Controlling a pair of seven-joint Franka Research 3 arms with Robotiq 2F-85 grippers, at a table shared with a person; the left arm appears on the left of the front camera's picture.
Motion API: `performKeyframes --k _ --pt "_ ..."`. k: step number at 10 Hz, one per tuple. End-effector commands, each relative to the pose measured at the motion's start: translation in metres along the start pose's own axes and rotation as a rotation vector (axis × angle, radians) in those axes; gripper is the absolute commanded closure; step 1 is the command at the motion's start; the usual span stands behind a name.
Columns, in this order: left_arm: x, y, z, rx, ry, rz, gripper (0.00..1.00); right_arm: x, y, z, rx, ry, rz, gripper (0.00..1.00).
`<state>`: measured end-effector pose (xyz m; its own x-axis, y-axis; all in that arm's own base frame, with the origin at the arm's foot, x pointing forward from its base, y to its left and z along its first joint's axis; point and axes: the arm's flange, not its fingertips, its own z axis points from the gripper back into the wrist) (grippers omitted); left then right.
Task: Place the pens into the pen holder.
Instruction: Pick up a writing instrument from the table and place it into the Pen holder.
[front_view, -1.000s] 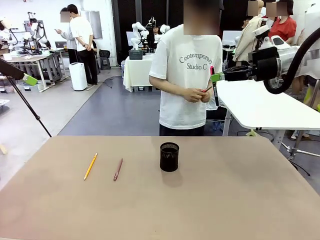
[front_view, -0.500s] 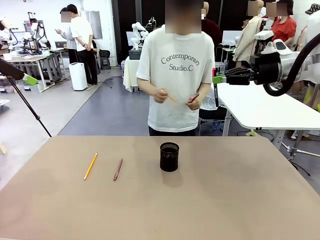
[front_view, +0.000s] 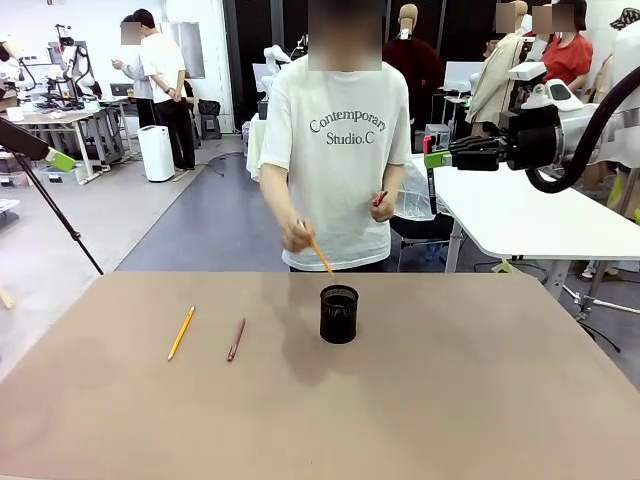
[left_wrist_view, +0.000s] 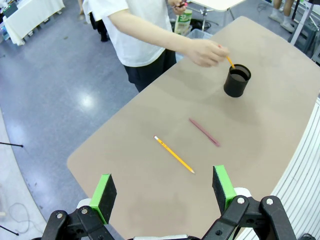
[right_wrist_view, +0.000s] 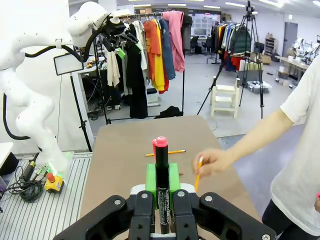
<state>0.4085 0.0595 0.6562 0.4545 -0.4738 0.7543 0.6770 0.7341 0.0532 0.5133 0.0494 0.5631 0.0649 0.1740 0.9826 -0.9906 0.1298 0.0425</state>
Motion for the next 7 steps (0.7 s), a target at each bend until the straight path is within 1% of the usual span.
performKeyframes --k 1,7 --pt "-0.0004 -0.0016 0.0008 -0.004 -0.002 -0.007 0.0 0.0018 0.0004 0.0005 -0.006 0.001 0.002 1.0" --pt "-0.0004 -0.0016 0.0008 -0.004 -0.002 -0.007 0.0 0.0018 0.0004 0.0005 -0.006 0.001 0.002 1.0"
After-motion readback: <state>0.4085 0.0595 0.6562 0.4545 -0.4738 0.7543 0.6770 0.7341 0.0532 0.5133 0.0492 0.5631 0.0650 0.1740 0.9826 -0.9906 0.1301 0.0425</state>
